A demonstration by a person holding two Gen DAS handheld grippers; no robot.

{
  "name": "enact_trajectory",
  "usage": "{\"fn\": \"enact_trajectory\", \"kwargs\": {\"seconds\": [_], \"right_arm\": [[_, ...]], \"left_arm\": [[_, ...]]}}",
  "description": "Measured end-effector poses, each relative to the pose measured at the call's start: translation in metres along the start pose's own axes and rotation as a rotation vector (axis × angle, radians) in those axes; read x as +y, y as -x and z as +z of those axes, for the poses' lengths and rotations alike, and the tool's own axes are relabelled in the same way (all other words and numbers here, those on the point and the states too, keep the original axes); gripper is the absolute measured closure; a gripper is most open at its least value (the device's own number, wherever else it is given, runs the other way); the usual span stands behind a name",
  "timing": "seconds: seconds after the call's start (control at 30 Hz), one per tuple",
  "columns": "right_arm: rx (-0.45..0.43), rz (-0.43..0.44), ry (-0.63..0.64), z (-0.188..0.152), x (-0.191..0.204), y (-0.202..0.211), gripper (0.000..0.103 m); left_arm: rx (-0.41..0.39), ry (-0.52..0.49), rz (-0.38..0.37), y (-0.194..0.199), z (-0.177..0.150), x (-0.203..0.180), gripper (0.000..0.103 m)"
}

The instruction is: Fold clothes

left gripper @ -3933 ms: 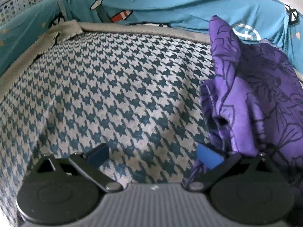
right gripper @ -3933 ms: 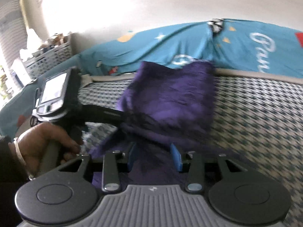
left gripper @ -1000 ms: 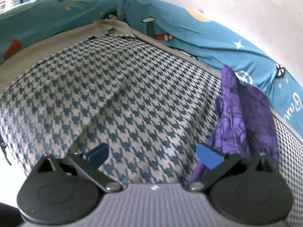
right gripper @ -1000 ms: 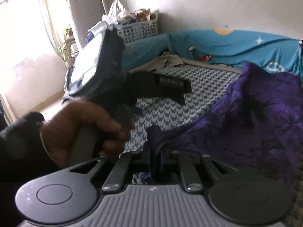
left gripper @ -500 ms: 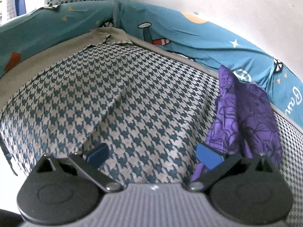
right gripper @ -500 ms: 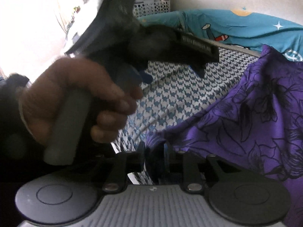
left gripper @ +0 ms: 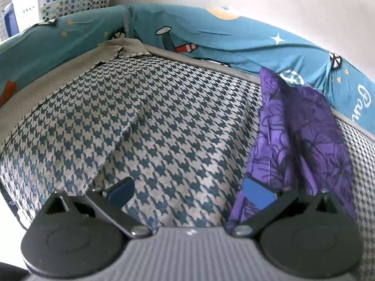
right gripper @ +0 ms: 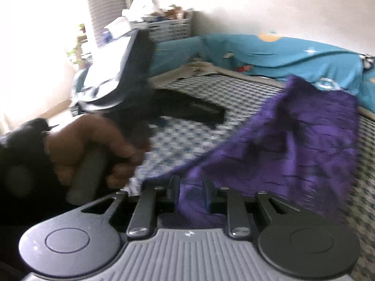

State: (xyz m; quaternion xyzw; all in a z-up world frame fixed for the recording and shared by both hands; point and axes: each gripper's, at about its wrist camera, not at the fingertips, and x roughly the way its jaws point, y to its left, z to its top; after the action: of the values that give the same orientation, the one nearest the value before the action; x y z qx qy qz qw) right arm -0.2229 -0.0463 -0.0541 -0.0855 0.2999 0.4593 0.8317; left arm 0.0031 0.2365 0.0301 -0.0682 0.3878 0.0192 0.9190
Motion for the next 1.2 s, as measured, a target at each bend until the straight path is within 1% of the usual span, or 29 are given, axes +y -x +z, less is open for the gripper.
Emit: {"fn": "enact_trajectory", "kwargs": {"seconds": [0.1, 0.23, 0.37, 0.5, 0.67, 0.77, 0.83, 0.9, 1.1, 1.2], "right_arm": [[0.011, -0.058, -0.051, -0.005, -0.017, -0.001, 0.08], [0.031, -0.091, -0.104, -0.018, -0.034, 0.008, 0.08], [0.062, -0.08, -0.137, -0.031, -0.042, 0.008, 0.08], [0.098, -0.071, -0.123, -0.042, -0.038, 0.009, 0.08], [0.139, -0.078, -0.11, -0.056, -0.037, 0.011, 0.08], [0.14, -0.081, -0.102, -0.061, -0.037, 0.012, 0.08], [0.141, -0.08, -0.1, -0.061, -0.037, 0.014, 0.08], [0.138, -0.082, -0.105, -0.062, -0.038, 0.018, 0.08], [0.103, -0.141, -0.2, -0.068, -0.058, 0.043, 0.081], [0.085, -0.171, -0.247, -0.071, -0.068, 0.056, 0.079]], "left_arm": [[0.007, -0.032, -0.012, 0.001, -0.005, -0.007, 0.0], [0.014, -0.088, -0.036, 0.004, -0.015, -0.021, 0.0], [0.018, -0.148, -0.061, 0.007, -0.026, -0.035, 0.0], [0.033, -0.19, -0.081, 0.006, -0.035, -0.048, 0.0], [0.062, -0.231, -0.085, 0.001, -0.044, -0.062, 0.0], [0.088, -0.259, -0.071, -0.006, -0.049, -0.067, 0.0], [0.106, -0.253, -0.064, -0.01, -0.051, -0.068, 0.0], [0.115, -0.229, -0.073, -0.012, -0.052, -0.064, 0.0], [0.114, -0.213, -0.064, -0.009, -0.055, -0.055, 0.0], [0.097, -0.196, -0.062, -0.006, -0.052, -0.052, 0.0]]}}
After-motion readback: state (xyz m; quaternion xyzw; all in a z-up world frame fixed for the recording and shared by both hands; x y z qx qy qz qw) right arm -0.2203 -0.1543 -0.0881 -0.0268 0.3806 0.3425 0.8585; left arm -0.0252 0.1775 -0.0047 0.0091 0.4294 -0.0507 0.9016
